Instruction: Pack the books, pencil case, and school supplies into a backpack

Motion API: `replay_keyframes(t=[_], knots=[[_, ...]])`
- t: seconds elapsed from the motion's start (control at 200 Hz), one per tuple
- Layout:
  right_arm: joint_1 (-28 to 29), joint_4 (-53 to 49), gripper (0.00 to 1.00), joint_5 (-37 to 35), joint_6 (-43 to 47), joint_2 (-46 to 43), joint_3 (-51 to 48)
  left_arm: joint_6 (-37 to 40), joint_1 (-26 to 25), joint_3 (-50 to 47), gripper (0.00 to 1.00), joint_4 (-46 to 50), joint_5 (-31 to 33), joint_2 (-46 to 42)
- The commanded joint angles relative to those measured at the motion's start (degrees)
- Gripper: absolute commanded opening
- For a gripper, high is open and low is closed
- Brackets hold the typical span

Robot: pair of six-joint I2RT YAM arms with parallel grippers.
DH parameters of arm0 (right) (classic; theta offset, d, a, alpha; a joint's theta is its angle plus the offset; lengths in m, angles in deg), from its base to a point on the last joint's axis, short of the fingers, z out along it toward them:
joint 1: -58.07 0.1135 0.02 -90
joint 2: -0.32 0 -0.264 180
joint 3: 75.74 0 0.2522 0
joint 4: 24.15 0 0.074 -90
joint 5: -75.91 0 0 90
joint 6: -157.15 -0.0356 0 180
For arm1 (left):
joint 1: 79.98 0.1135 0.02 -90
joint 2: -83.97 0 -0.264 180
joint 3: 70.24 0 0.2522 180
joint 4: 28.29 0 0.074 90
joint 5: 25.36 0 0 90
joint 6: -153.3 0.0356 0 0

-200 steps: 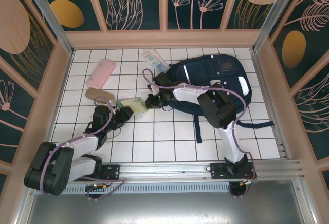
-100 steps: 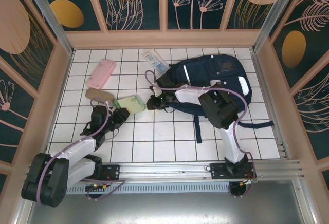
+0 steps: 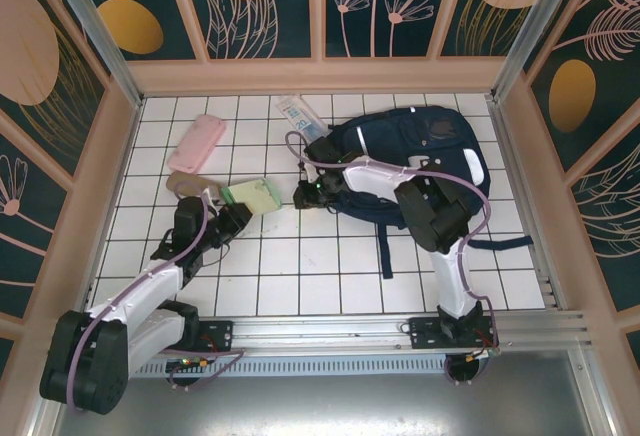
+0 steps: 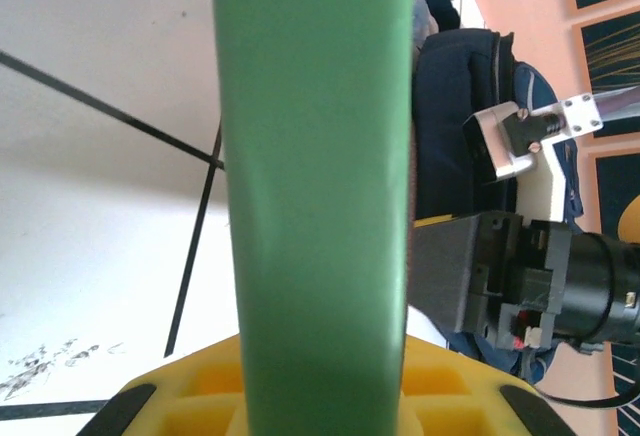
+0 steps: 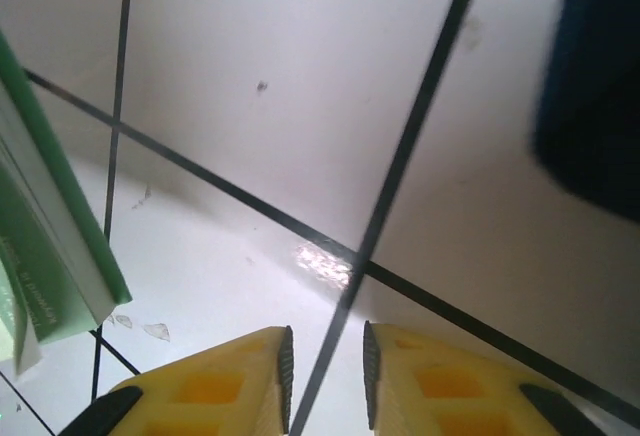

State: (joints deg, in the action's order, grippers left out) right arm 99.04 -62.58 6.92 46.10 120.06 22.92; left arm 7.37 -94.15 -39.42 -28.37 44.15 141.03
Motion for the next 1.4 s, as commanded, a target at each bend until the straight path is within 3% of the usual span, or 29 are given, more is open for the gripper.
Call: replay_keyframes(t=[0.0, 0.195, 0.39, 0.931, 1.021, 1.111, 1.186, 1.396], knots=[[-0.85, -8.56, 0.30, -8.04, 2.84, -5.73, 6.23, 2.71, 0.33, 3.46, 0.01, 1.10, -1.39, -0.99], [-2.48, -15.48, 0.42, -24.16, 5.98, -9.42, 11.09, 2.20, 0.35, 5.16, 0.01, -0.30, -3.34, -0.20], [-4.54, -18.95, 0.45, -36.11, 9.47, -9.33, 10.81, 2.59, 0.33, 6.66, 0.02, -1.05, -5.14, 1.11], [-6.23, -15.20, 0.51, -39.48, 10.70, -1.90, 7.34, 2.66, 0.29, 6.98, 0.02, -0.98, -7.03, 1.52], [-6.61, -13.34, 0.43, -39.56, 11.05, -1.45, 5.81, 2.60, 0.33, 7.23, 0.02, -1.31, -7.49, 1.81], [-7.66, -13.26, 0.12, -39.39, 10.34, -1.06, 5.34, 2.53, 0.30, 7.61, 0.02, -1.57, -8.05, 2.43], [-8.08, -12.24, 0.00, -38.96, 10.46, -3.09, 4.75, 1.97, 0.27, 7.97, 0.02, -2.52, -8.64, 2.86], [-8.09, -12.41, 0.00, -39.93, 11.55, -10.89, 8.32, -0.02, 0.13, 10.37, 0.01, -6.02, -9.50, 6.46]])
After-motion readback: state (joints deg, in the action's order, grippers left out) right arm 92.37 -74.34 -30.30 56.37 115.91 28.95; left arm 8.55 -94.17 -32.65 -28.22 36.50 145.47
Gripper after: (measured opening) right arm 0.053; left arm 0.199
